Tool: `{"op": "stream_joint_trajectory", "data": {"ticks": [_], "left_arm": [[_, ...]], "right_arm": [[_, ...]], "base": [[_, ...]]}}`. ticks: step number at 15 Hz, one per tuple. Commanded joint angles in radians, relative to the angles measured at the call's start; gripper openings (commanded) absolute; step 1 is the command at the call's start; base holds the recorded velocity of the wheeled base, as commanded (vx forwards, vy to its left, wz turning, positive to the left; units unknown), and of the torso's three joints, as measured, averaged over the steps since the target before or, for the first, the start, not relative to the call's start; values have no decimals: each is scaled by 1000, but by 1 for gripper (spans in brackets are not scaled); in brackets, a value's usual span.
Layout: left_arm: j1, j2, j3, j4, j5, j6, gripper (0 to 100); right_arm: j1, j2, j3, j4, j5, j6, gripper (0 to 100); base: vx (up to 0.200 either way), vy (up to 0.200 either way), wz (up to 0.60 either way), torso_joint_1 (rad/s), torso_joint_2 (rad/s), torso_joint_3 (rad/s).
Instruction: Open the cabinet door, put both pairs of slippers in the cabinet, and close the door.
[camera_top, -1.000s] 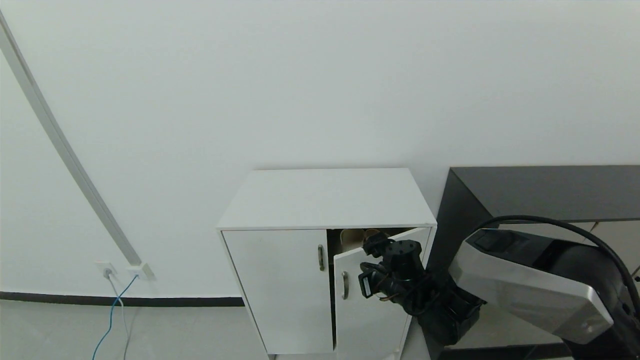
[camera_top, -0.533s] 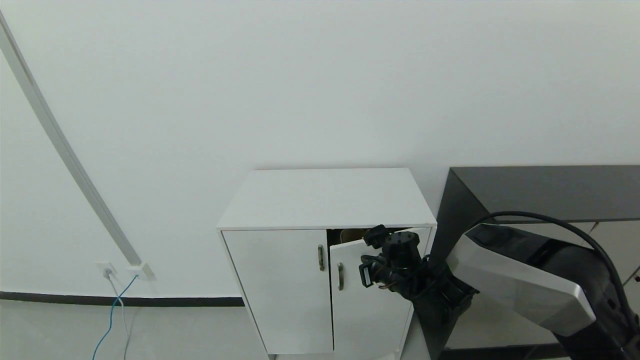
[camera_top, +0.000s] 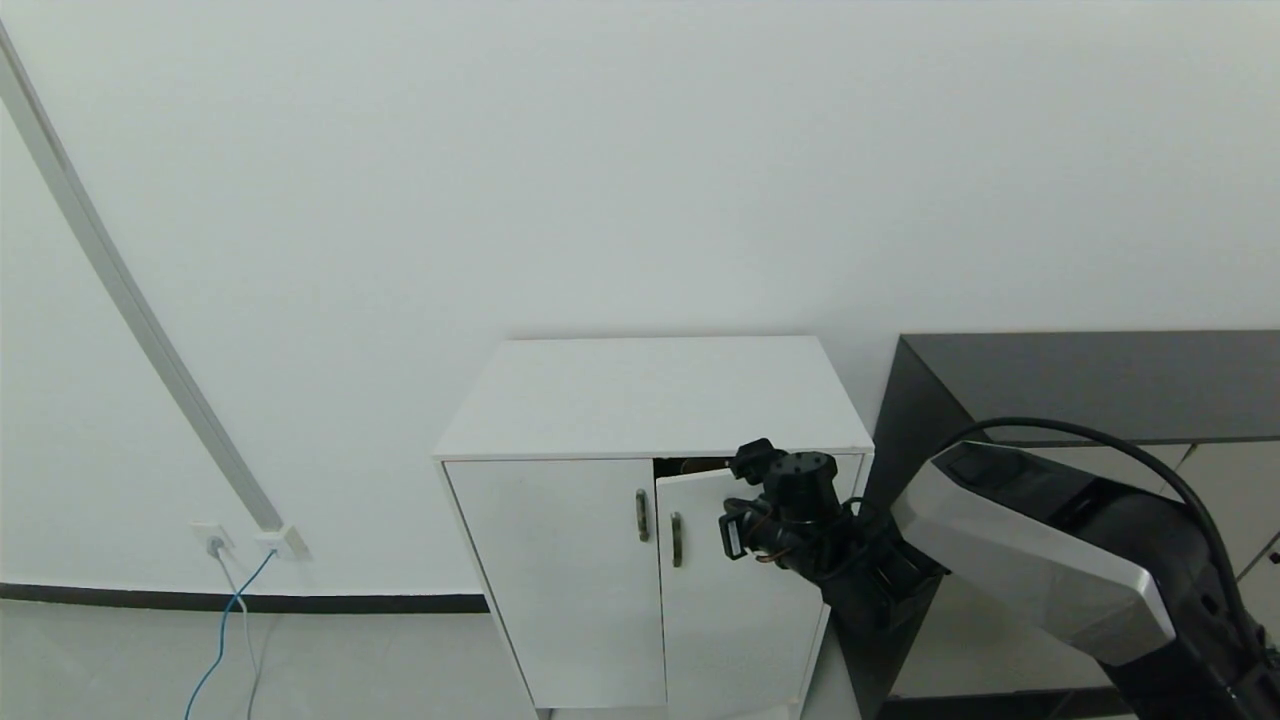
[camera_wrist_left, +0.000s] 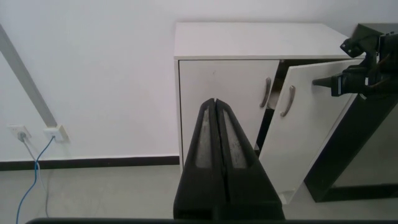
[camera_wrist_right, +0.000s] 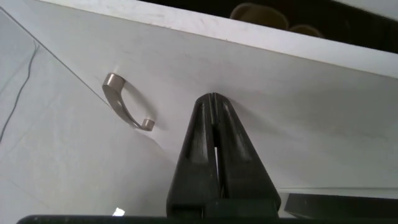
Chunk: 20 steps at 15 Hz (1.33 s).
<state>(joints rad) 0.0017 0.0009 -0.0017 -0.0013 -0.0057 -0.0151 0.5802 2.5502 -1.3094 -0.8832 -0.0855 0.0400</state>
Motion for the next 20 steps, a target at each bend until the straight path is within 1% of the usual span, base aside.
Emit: {"op": "stream_joint_trajectory", "data": {"ticks": [1, 10, 20], "left_arm": [[0, 1, 0, 0, 0, 0, 0], [1, 1, 0, 0, 1, 0, 0], [0, 1, 0, 0, 0, 0, 0]], "right_arm": [[-8, 8, -11, 0, 0, 0, 0], [-45, 19, -68, 21, 0, 0, 0], [-54, 19, -77, 20, 0, 0, 0]], "base": [[0, 0, 0, 0, 0, 0], [0, 0, 0, 0, 0, 0], [0, 0, 0, 0, 0, 0]]}}
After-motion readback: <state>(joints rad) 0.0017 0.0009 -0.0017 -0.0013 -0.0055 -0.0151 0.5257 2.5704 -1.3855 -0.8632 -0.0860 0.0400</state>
